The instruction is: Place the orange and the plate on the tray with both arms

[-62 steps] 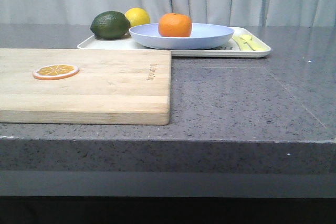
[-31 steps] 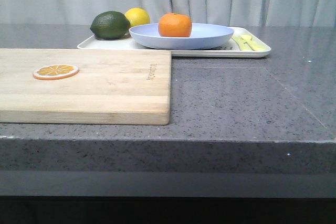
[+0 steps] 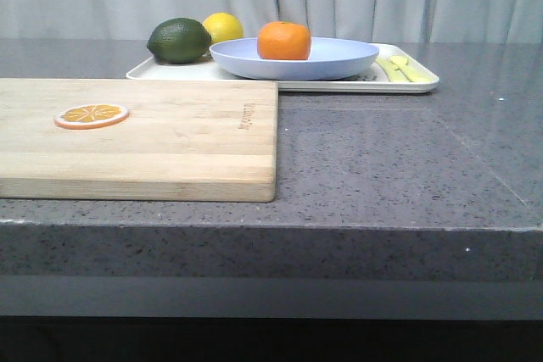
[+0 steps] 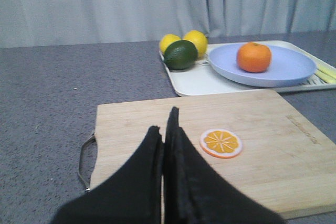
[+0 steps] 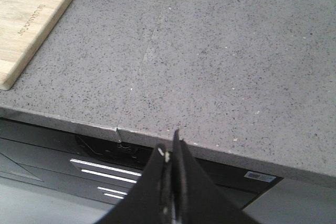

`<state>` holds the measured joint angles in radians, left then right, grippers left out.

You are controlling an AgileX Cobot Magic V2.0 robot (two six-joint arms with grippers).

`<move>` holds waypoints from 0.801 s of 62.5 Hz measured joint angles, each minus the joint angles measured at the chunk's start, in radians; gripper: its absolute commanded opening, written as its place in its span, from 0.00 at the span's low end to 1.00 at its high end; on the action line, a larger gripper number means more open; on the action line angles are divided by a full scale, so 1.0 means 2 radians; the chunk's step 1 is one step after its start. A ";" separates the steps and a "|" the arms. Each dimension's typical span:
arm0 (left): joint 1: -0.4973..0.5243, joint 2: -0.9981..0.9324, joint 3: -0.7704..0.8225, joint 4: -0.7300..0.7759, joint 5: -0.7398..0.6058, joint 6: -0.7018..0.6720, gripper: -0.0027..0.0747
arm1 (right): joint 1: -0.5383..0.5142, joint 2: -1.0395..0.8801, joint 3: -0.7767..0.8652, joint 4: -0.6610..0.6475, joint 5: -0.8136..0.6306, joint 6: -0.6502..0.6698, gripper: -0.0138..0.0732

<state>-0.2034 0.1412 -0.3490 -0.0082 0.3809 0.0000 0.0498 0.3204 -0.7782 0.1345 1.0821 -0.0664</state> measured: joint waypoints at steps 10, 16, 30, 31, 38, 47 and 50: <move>0.043 -0.057 0.094 -0.029 -0.055 0.000 0.01 | 0.000 0.000 0.000 0.000 0.000 0.000 0.02; 0.045 -0.073 0.140 -0.036 -0.093 0.000 0.01 | 0.000 0.000 0.000 0.000 0.000 0.000 0.02; 0.042 -0.073 0.178 -0.040 -0.171 0.000 0.01 | 0.000 0.000 0.000 0.000 0.000 0.000 0.02; 0.041 -0.073 0.178 -0.040 -0.175 0.000 0.01 | 0.000 0.000 0.000 0.000 0.000 0.000 0.02; 0.041 -0.073 0.178 -0.041 -0.190 0.000 0.01 | 0.000 0.000 0.000 0.000 0.000 0.000 0.02; 0.041 -0.073 0.178 -0.041 -0.193 0.000 0.01 | 0.000 0.000 0.000 0.000 0.000 0.000 0.02; 0.041 -0.073 0.178 -0.041 -0.193 0.000 0.01 | 0.000 0.000 0.000 0.000 0.000 0.000 0.02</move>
<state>-0.1209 -0.0044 0.0076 -0.0900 -0.0054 0.0000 0.0498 0.3204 -0.7782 0.1354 1.0821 -0.0664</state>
